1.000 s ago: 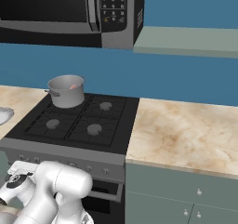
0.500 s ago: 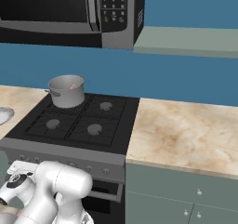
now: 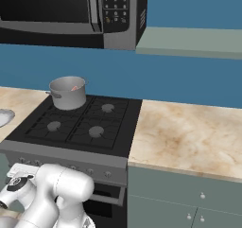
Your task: Retrieve the frozen meat and place it in the pot on a burner. Then turn the burner on.
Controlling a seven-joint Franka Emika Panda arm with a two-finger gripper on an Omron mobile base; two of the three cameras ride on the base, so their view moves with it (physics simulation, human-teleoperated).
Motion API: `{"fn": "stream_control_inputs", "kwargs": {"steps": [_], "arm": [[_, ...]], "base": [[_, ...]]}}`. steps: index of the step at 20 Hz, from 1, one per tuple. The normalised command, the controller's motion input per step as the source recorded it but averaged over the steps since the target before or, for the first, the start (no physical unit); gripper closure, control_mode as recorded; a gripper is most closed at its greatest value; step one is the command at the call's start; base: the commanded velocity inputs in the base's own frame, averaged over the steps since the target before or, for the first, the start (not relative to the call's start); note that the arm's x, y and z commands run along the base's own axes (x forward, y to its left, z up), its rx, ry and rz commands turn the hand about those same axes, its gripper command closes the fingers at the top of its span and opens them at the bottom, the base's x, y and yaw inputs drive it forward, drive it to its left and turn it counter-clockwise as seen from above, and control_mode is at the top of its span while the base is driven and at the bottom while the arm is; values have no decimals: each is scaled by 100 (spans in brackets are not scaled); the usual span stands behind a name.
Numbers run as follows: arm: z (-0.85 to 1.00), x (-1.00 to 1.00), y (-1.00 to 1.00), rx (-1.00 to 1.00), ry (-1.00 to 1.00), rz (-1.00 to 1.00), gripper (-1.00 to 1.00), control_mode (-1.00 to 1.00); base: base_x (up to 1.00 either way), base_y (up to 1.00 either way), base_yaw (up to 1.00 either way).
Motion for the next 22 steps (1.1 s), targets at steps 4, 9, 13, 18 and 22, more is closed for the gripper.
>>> {"fn": "stream_control_inputs", "kwargs": {"steps": [4,9,13,18,22], "arm": [[0,1,0,0,0,0,100,-100],[0,0,-2,-2,0,0,100,-100],[-13,0,-2,-6,0,0,100,-100],[-8,0,-1,-31,-1,6,100,-100],[-14,2,0,-45,0,4,100,-100]], "base": [[0,0,0],[0,0,0],[0,0,0],[0,0,0],[0,0,0]]}}
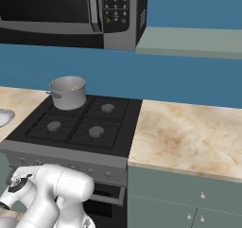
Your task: Retrieve the frozen meat and place it in the pot on a burner. Then turn the burner on.
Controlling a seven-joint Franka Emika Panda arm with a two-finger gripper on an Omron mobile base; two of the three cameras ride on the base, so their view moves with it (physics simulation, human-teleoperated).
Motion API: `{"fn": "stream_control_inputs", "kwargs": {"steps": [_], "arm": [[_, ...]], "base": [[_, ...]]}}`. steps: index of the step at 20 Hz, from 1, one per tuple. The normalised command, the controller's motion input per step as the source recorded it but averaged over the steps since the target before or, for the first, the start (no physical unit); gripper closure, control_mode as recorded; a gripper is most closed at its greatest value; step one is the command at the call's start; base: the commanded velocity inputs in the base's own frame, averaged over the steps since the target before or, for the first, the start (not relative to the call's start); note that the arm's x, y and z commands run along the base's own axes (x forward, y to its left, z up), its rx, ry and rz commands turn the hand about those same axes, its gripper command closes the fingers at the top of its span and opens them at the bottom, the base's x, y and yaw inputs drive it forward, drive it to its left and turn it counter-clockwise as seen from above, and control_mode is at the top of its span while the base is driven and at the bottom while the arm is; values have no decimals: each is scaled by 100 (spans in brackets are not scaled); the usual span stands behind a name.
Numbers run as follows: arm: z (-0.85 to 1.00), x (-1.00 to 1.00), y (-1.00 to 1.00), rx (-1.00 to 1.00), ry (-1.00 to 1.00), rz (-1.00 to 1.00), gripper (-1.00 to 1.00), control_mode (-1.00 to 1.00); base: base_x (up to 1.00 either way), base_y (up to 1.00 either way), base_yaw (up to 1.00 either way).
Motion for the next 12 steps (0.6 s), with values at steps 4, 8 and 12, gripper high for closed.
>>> {"fn": "stream_control_inputs", "kwargs": {"steps": [4,8,12], "arm": [[-15,3,0,-37,2,1,100,-100],[-20,4,0,-35,7,0,100,-100],[-20,12,0,-33,8,0,100,-100]], "base": [[0,0,0],[0,0,0],[0,0,0]]}}
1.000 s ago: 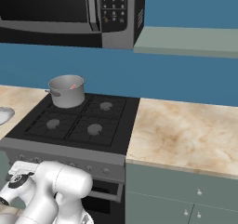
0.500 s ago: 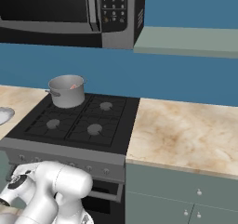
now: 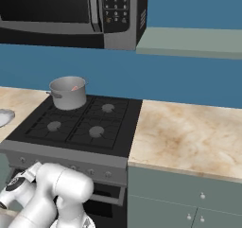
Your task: Retrieve the frozen meat and place it in the pot on a burner. Then turn the burner on.
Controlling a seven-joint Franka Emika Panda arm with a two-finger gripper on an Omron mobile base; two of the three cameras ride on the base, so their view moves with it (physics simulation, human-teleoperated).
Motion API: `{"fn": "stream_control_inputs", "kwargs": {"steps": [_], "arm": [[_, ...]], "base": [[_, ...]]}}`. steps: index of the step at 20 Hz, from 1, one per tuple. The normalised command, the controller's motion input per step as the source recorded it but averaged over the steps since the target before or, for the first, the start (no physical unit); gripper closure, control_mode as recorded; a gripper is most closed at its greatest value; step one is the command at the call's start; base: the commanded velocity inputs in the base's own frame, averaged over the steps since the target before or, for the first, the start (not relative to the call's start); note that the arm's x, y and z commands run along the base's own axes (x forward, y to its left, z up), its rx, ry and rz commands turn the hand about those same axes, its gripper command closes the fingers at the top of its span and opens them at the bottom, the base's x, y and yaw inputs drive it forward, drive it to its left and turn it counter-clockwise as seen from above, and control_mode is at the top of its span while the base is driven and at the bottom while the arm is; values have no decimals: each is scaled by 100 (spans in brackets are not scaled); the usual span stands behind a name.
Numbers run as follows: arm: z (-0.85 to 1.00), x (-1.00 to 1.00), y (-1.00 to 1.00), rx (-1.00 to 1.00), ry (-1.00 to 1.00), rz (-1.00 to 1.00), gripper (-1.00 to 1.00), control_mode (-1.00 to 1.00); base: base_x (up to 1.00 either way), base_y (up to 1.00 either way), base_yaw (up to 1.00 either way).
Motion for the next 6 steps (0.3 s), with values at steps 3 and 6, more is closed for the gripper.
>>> {"fn": "stream_control_inputs", "kwargs": {"steps": [3,6], "arm": [[-24,2,0,-33,4,0,100,-100],[-33,4,0,-38,2,0,100,-100]], "base": [[0,0,0],[0,0,0]]}}
